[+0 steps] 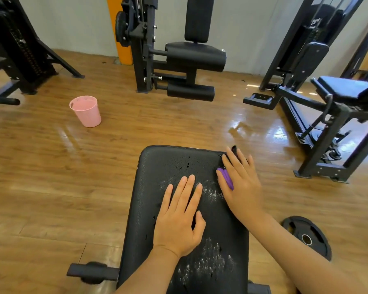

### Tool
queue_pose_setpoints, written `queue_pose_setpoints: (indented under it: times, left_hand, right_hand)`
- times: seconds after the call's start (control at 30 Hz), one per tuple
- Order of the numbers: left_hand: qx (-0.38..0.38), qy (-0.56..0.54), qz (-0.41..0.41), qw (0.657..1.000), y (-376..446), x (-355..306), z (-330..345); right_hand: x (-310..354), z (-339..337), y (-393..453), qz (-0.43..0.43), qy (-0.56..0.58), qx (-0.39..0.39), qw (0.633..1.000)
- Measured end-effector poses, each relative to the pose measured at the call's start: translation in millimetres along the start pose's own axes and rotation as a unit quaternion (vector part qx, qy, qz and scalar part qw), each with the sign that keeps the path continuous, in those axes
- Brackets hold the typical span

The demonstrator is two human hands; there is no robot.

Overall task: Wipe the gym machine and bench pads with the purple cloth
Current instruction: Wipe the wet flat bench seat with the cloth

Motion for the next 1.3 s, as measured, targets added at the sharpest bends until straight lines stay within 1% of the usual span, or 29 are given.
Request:
queue_pose_setpoints:
  times: [0.07, 0.17, 0.2, 0.3, 0.37, 0.43, 0.5, 0.57, 0.67, 0.73, 0.83, 0.9, 0.97, 1.03, 1.1, 1.2, 1.23, 1.3]
  left_hand:
    - [0.007, 0.006, -0.002, 1.000, 1.0, 0.8, 1.4]
    - [0.009, 0.004, -0.003, 1.000, 0.1, 0.0, 0.7]
    - [0.008, 0.005, -0.003, 1.000, 0.3, 0.0, 0.2]
    - [0.001, 0.009, -0.002, 1.000, 1.0, 0.7, -1.4]
    - [-0.003, 0.010, 0.000, 1.000, 1.0, -0.4, -2.1]
    - [-0.007, 0.006, 0.002, 1.000, 0.7, -1.6, -2.7]
    - [-0.007, 0.007, 0.002, 1.000, 0.8, -1.6, -2.3]
    - [-0.006, 0.009, 0.001, 1.000, 1.2, -0.5, -1.8]
    - [-0.002, 0.015, -0.004, 1.000, 1.4, -0.8, -1.1]
    - [-0.003, 0.009, -0.001, 1.000, 1.4, -1.5, -1.7]
    - [-0.013, 0.008, 0.000, 1.000, 2.3, -0.9, -3.8]
    - [-0.014, 0.006, 0.000, 1.000, 1.4, -1.3, -4.0]
    - [-0.018, 0.004, 0.000, 1.000, 0.9, -0.9, -4.8]
    - [-0.017, 0.002, 0.001, 1.000, 0.4, -1.4, -4.1]
    - [-0.017, 0.003, 0.000, 1.000, 0.9, -1.1, -4.2]
    - [-0.009, 0.014, -0.002, 1.000, 2.1, -0.3, -2.8]
    - [-0.008, 0.014, -0.002, 1.000, 2.1, -0.3, -2.6]
    - [-0.010, 0.011, -0.001, 1.000, 1.6, -0.7, -2.9]
  right_hand:
    - [4.4, 15.8, 41.2, 0.004, 0.001, 0.025, 1.000]
    - [4.0, 35.9, 75.3, 0.060, 0.037, 0.078, 0.994]
    - [3.3, 34.4, 70.7, 0.052, 0.033, 0.079, 0.995]
    - [2.4, 7.4, 21.8, -0.037, -0.023, 0.040, 0.998]
    - [-5.1, -3.9, -10.4, -0.045, -0.023, 0.036, 0.998]
    - [-8.5, -8.1, -19.9, -0.044, -0.003, 0.027, 0.999]
    - [-2.8, -3.5, -5.1, -0.064, 0.001, 0.029, 0.998]
    - [6.7, 11.3, 29.9, -0.078, 0.003, 0.048, 0.996]
    - [12.2, 34.1, 72.8, -0.033, 0.031, 0.097, 0.994]
    - [4.9, 28.5, 59.1, -0.033, 0.017, 0.089, 0.995]
    - [-4.2, -2.2, -7.1, -0.067, -0.017, 0.047, 0.997]
    - [-10.8, -13.9, -44.9, -0.045, -0.001, 0.038, 0.998]
    - [-11.9, -14.4, -52.8, -0.027, 0.017, 0.026, 0.999]
    - [-8.9, -9.5, -37.8, -0.032, 0.014, 0.019, 0.999]
    - [-7.7, 0.2, -1.6, -0.019, 0.000, 0.007, 1.000]
    - [-12.3, 13.9, 46.2, 0.070, -0.014, 0.017, 0.997]
    - [-11.2, 14.3, 48.2, 0.087, -0.026, 0.017, 0.996]
    - [-4.2, 10.7, 30.0, 0.088, -0.042, 0.027, 0.995]
Point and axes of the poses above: each hand's wrist, its own y-axis towards the middle knuckle, its own z-axis out of the palm, x = y × z, the point moved 9 cm from there along y, towards the middle knuckle, and after that the axes turned 4 degrees about y, right-handed, at the moved point
